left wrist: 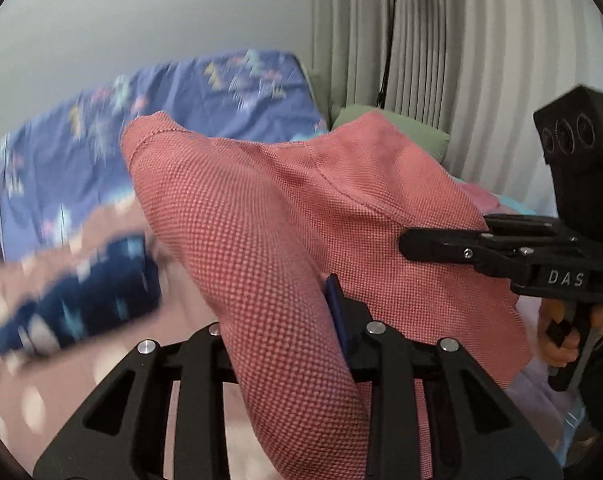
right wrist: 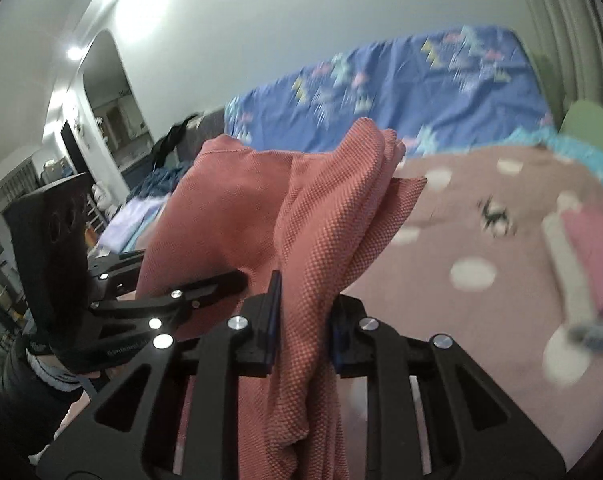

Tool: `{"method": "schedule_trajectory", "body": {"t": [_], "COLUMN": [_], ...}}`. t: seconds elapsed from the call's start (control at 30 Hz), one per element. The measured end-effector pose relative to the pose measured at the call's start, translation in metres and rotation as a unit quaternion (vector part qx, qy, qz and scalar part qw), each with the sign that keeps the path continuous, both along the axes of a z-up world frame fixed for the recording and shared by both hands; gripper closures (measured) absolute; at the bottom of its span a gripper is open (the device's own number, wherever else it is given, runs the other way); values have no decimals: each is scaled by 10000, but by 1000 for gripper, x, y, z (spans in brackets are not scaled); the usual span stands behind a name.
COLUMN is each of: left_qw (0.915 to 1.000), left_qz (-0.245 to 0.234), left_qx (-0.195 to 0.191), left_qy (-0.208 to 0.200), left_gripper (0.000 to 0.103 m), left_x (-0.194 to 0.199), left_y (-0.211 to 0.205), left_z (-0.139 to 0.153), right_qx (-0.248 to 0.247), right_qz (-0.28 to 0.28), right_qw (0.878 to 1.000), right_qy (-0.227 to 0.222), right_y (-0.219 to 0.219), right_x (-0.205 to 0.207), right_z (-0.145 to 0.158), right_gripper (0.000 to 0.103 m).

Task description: Fold small clothes

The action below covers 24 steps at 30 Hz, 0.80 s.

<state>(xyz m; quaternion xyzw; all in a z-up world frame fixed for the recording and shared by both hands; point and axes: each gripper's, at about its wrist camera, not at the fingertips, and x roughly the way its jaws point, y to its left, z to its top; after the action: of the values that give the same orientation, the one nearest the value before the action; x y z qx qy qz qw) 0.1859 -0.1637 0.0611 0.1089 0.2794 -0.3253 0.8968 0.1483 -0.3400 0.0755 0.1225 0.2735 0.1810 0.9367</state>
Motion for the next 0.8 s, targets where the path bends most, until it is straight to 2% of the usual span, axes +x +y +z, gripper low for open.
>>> {"method": "schedule_trajectory", "body": {"t": [0.07, 0.17, 0.3, 0.47, 0.6, 0.73, 0.8], "left_qw": [9997, 9976, 9933, 9871, 9830, 9731, 9704], "left_qz": [-1, 21, 56, 156, 154, 194, 261], "left_qx": [152, 463, 848, 1332, 1649, 2102, 2199], "left_qy": [-195, -507, -781, -872, -795, -928, -966], "left_gripper": [73, 72, 72, 72, 72, 72, 72], "left_x": [23, 57, 90, 133, 159, 180, 192], "left_y": [-23, -57, -91, -125, -139, -150, -153], "left_z": [18, 29, 32, 7, -15, -38, -48], "right_qx": [-25, -68, 4, 282, 147, 57, 57], "right_qz": [-153, -424, -744, -982, -1145, -1232, -1284], "right_qw": [9998, 9988, 9968, 9948, 9933, 9923, 9916], "right_qy": [-100, -233, -303, -38, 34, 76, 112], "right_y": [-13, -31, -58, -84, -86, -83, -83], "right_x": [13, 42, 80, 134, 165, 187, 199], "right_z": [14, 27, 24, -1, -23, -44, -55], "right_gripper": [83, 83, 83, 83, 83, 83, 83]}}
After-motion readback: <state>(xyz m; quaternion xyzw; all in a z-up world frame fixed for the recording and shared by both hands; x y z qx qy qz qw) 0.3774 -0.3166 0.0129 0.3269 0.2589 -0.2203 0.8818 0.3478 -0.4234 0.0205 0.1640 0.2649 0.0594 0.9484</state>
